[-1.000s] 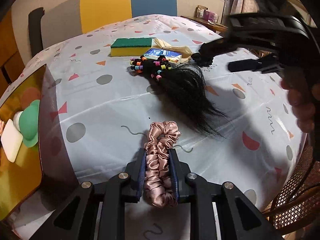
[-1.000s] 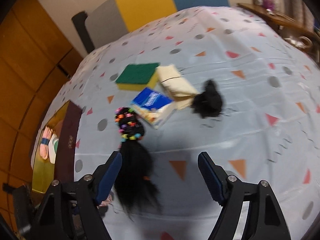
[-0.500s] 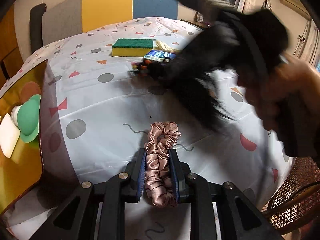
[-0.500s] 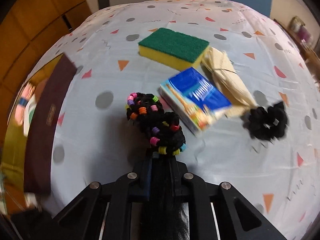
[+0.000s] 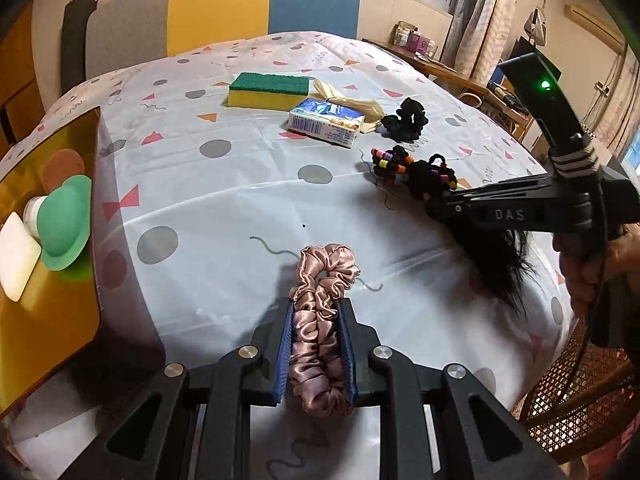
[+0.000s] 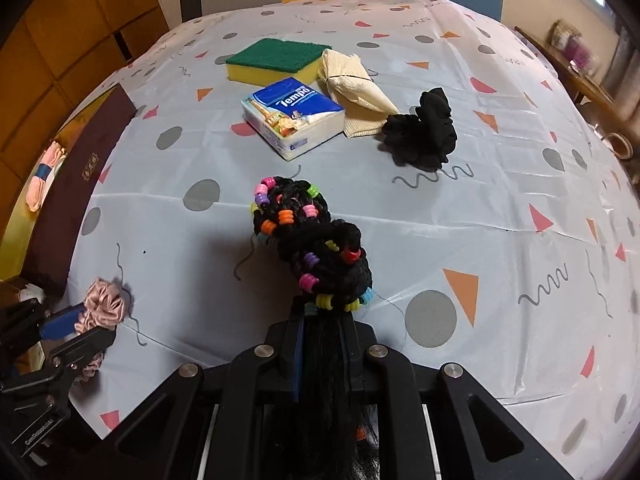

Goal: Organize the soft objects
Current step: 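Carry the pink scrunchie into the tray and release it with the left gripper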

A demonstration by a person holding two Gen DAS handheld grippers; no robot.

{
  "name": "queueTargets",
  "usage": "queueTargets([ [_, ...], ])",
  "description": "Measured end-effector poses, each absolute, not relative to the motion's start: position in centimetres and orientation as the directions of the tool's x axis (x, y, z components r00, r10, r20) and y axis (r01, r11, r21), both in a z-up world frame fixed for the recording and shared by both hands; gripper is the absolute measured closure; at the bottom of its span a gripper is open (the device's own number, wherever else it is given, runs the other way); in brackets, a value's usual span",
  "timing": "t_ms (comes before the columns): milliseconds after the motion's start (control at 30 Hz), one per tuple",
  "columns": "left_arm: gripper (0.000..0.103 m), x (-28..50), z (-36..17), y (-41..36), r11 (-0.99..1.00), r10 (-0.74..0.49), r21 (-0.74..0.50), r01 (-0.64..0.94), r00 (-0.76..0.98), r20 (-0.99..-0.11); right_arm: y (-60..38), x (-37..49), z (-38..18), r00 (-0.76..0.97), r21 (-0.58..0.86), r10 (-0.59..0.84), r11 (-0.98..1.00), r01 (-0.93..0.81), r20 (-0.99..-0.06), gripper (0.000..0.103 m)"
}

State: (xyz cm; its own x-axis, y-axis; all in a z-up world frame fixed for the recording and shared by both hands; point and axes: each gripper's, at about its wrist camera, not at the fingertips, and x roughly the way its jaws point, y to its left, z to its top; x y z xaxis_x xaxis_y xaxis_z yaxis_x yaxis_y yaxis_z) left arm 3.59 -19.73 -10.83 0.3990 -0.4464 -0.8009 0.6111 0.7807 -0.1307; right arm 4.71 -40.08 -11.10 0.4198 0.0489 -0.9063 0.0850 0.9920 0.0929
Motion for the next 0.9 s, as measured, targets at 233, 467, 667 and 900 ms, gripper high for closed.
queueTargets([
  [233, 0.083, 2.5, -9.1, -19.1, 0.759, -0.497, -0.167, 0.630, 0.394, -0.773, -40.5, 4.3, -11.1, 0.426, 0.129, 0.076, 0.987, 0.096, -0.901, 0.088],
  [467, 0.083, 2.0, -6.3, -17.4, 0.754, -0.548, -0.214, 0.621, 0.416, -0.725, -39.1, 4.1, -11.1, 0.441, 0.031, 0.007, 0.998, 0.046, -0.897, 0.088],
  [667, 0.083, 1.8, -2.9, -14.9, 0.772, -0.571, -0.241, 0.588, 0.476, -0.669, -38.8, 4.0, -11.1, 0.449, 0.001, -0.015, 0.999, 0.034, -0.894, 0.088],
  [900, 0.083, 3.4, -0.1, -9.4, 0.842, -0.521, -0.265, 0.471, 0.577, -0.629, -38.6, 4.0, -11.1, 0.452, -0.014, -0.028, 0.999, 0.034, -0.892, 0.088],
])
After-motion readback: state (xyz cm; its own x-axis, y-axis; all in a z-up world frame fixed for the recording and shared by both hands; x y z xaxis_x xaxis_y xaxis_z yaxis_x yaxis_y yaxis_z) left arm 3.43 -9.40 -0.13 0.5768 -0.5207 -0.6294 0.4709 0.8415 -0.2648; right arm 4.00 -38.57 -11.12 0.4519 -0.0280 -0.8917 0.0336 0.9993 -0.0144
